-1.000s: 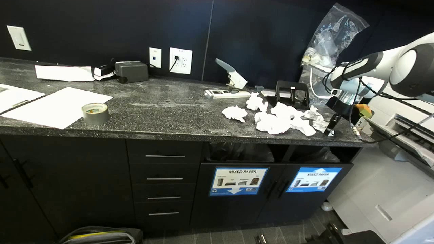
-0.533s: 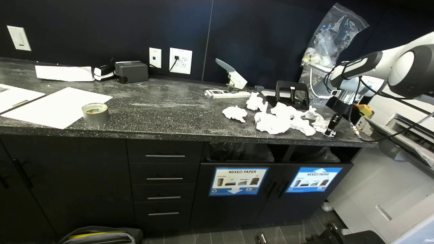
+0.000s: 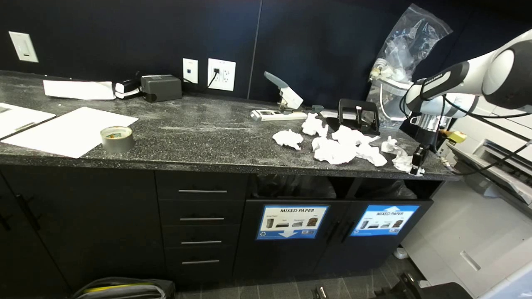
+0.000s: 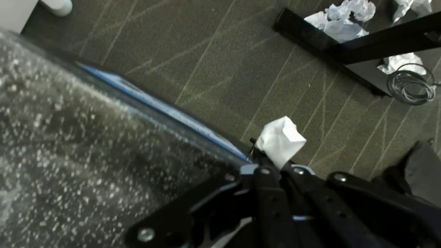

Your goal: Put the tissue into the rubbish bin.

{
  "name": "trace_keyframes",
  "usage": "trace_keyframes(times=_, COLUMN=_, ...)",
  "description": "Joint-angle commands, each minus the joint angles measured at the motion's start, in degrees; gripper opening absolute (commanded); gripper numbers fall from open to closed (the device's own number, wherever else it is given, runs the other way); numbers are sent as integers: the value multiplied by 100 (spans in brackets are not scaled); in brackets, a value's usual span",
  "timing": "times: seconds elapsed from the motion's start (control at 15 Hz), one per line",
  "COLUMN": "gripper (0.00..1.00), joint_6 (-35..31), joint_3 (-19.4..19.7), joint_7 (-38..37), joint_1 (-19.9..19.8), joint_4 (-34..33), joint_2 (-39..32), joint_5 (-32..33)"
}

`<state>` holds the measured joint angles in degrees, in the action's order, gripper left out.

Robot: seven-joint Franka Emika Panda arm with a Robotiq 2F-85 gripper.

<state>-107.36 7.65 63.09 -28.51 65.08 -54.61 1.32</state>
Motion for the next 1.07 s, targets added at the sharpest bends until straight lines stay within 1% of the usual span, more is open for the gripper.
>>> trace_keyframes(times=0.0, gripper=3, joint_6=-205, joint_3=331, joint_7=-343, joint_1=200, joint_4=1388, joint_2=826, joint_5=362)
trace_keyframes(times=0.2, gripper=3, joint_6=-237, joint_3=502, joint_7=-409, joint_1=256, joint_4=2192, joint_2=1238, joint_5=644)
trace_keyframes(times=0.33, gripper=3, joint_6=-277, joint_3=509, joint_7=-285, joint_1=222, joint_4=2745, joint_2=1480, joint_5=740)
trace_keyframes(times=0.4, gripper=2, joint_6=-242, joint_3=426, joint_7=-224, joint_1=153, joint_4=2969, joint_2=1554, joint_5=809)
trace_keyframes(times=0.47, gripper=2, joint_6=-251, joint_3=422, joint_7=-189, joint_1=143, joint_4=3166, joint_2=1603, joint_5=865)
trace_keyframes(times=0.6, gripper=2, joint_6=-258, joint_3=392, joint_7=-148, joint_1=131, joint_4=3460, joint_2=1625, joint_5=910)
trace_keyframes(times=0.8, gripper=2, joint_6=-340, joint_3=356, joint_7=-93, joint_1=102, joint_4=3671, joint_2=1486, joint_5=865)
trace_keyframes(times=0.93, gripper=2, joint_6=-741, joint_3=324, joint_7=-180, joint_1=57, joint_4=3800, joint_2=1398, joint_5=743)
trace_keyframes(times=1.0, gripper=1, joint_6=-1044, joint_3=287, joint_7=-187, joint_1=13, joint_4=3826, joint_2=1319, joint_5=655)
